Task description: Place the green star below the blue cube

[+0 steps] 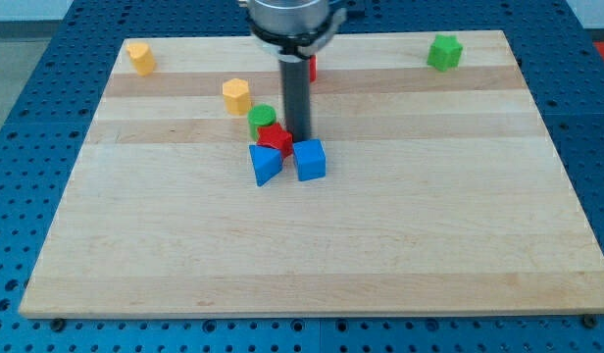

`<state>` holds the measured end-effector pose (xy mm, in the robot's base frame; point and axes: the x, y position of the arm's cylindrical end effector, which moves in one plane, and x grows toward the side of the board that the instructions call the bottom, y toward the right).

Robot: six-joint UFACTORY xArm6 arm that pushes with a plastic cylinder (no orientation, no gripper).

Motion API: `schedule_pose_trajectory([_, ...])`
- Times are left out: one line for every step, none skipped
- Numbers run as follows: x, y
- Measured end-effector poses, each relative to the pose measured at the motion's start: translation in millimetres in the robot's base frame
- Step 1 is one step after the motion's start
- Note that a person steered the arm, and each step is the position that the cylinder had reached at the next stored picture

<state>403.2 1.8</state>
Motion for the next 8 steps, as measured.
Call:
schedule_pose_trajectory([18.6,54.6])
schedule_pose_trajectory([69.2,11.6])
schedule_pose_trajectory([67.6,-40.4])
schedule_pose_trajectory([64.9,-2.5])
schedule_pose_trajectory([38.3,10.2])
schedule_pose_trajectory([8.7,-35.4])
schedule_pose_trajectory([7.2,-71.6])
schedule_pose_trajectory([30.7,-89.1])
